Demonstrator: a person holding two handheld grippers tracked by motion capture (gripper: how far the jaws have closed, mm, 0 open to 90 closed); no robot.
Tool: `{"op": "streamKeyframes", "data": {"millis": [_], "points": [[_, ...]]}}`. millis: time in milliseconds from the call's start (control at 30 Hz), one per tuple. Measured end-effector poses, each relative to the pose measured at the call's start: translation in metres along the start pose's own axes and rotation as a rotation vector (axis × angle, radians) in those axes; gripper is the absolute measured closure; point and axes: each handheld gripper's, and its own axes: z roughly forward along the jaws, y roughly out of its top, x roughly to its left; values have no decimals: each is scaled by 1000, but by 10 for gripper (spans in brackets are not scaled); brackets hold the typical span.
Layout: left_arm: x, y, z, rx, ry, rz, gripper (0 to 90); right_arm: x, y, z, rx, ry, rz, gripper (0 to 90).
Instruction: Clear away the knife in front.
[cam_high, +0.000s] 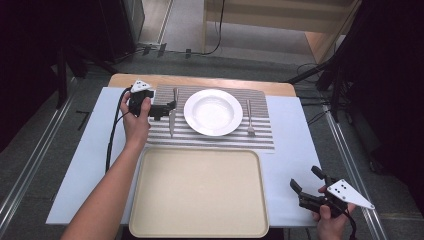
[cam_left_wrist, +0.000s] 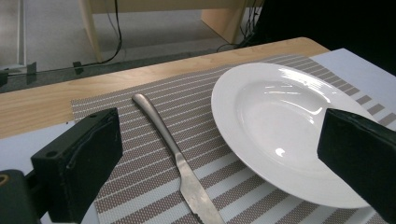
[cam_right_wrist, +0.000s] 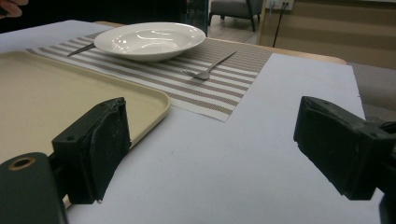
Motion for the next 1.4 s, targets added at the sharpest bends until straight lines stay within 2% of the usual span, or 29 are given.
{"op": "streamKeyframes", "data": {"millis": [200,267,333,433,533,567,633,800,867,967,1033,1100,1200,1300,1400], "points": [[6,4,15,43,5,0,0,-1,0,1,0,1,0,99],[7,6,19,57,24,1,3,-1,0,1,2,0,4,99],[8,9,23,59,52,-19,106,-1,0,2,2,1,6,98],[12,13,30,95,51,-45,124,-1,0,3,3,3,6,98],[14,16,38,131,68,-57,154,-1,0,3,6,2,5,98],[15,17,41,146,68,-62,170,-1,0,3,7,2,7,98],[16,19,47,170,67,-79,265,-1,-1,3,11,1,5,98],[19,20,62,252,74,-110,341,-2,-1,4,12,-2,7,99],[20,20,68,283,76,-110,378,-2,-2,4,13,-3,4,99],[22,19,74,310,65,-138,439,-2,-2,4,16,-3,5,99],[23,17,79,352,63,-157,475,-2,-2,5,17,-4,6,98],[23,16,83,368,74,-159,481,-2,-3,5,20,-3,9,99],[21,17,87,386,127,-155,525,-2,-3,5,20,-3,10,99],[22,18,92,417,130,-183,567,-3,-3,6,18,-5,16,99],[21,18,97,456,137,-172,616,-4,-3,6,17,-4,22,99]]}}
